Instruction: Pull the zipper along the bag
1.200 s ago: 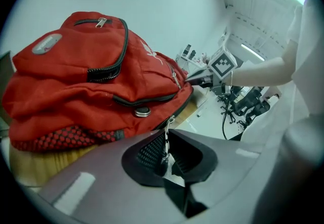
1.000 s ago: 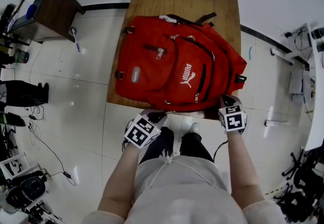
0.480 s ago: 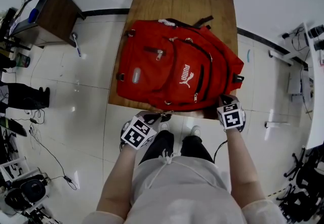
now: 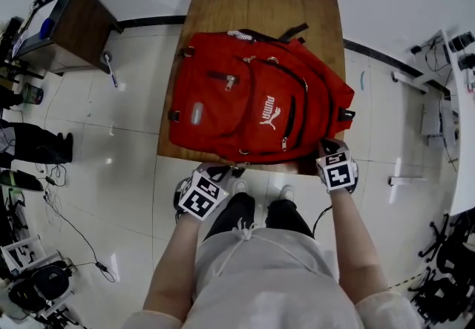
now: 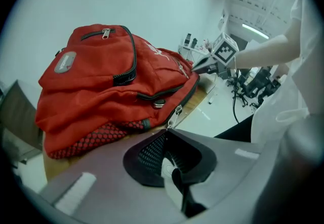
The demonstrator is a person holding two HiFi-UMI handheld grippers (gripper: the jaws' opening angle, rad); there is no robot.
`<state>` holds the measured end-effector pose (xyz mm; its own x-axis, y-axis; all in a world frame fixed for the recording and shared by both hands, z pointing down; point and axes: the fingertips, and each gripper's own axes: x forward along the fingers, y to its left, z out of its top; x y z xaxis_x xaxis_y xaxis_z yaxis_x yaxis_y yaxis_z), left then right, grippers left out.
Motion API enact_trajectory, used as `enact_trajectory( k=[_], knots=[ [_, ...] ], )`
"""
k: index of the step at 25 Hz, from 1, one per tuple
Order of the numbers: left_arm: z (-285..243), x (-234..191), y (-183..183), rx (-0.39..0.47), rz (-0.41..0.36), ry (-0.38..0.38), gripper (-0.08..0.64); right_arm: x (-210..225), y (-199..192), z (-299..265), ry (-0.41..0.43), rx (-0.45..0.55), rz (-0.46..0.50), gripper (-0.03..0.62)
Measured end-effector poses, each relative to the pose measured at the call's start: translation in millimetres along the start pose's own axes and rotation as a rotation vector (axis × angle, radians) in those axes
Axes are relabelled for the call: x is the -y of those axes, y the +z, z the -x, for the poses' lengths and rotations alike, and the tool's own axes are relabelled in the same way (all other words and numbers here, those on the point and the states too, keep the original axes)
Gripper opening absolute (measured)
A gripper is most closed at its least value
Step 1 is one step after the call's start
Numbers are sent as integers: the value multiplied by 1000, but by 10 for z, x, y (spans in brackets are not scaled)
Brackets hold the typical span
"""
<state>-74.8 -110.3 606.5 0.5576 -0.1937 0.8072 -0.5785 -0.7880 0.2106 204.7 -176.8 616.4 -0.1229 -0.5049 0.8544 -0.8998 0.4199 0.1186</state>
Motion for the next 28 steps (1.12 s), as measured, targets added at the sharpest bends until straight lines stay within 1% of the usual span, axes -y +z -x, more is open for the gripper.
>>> enact_trajectory(
  k=[1, 4, 6, 8, 9, 10, 11, 12, 13, 16, 18, 21, 24, 28],
  knots=[
    [0, -15, -16, -5, -3, 6, 14, -1, 0, -2, 2, -3, 3, 5],
    [33, -59, -38, -3, 29, 15, 11, -7, -3, -4, 7, -9, 11, 5],
    [47, -88, -82, -12, 34, 28, 9, -12, -1, -3, 8, -11, 13, 5],
    [75, -200, -236, -56, 26, 76, 6, -7, 0, -7, 1, -14, 19, 5],
    [122, -290, -333, -67, 47, 96, 6, -2, -2, -9, -4, -16, 24, 5],
    [196, -376, -394, -45, 106, 97, 6, 0, -6, -11, -9, -18, 27, 5],
    [285, -451, -408, -3, 179, 88, 6, 4, -7, -10, -13, -18, 26, 5],
    [366, -513, -390, 35, 226, 86, 6, 11, -4, -7, -18, -15, 24, 5],
    [423, -550, -358, 58, 239, 88, 6, 19, -2, 0, -26, -10, 20, 5],
    [468, -490, -194, 117, 230, 60, 8, 4, 12, 52, -52, 7, 14, 5],
    [463, -385, -67, 145, 197, 39, 8, -50, 91, 144, -57, 42, 9, 5],
    [496, -232, 144, 201, 142, 9, 8, -195, 318, 383, -49, 143, -15, 5],
    [604, -97, 404, 293, 94, -16, 8, -400, 543, 703, -24, 262, -50, 5],
    [871, 29, 731, 440, 38, 5, 8, -705, 702, 1143, 38, 402, -80, 5]
  ],
)
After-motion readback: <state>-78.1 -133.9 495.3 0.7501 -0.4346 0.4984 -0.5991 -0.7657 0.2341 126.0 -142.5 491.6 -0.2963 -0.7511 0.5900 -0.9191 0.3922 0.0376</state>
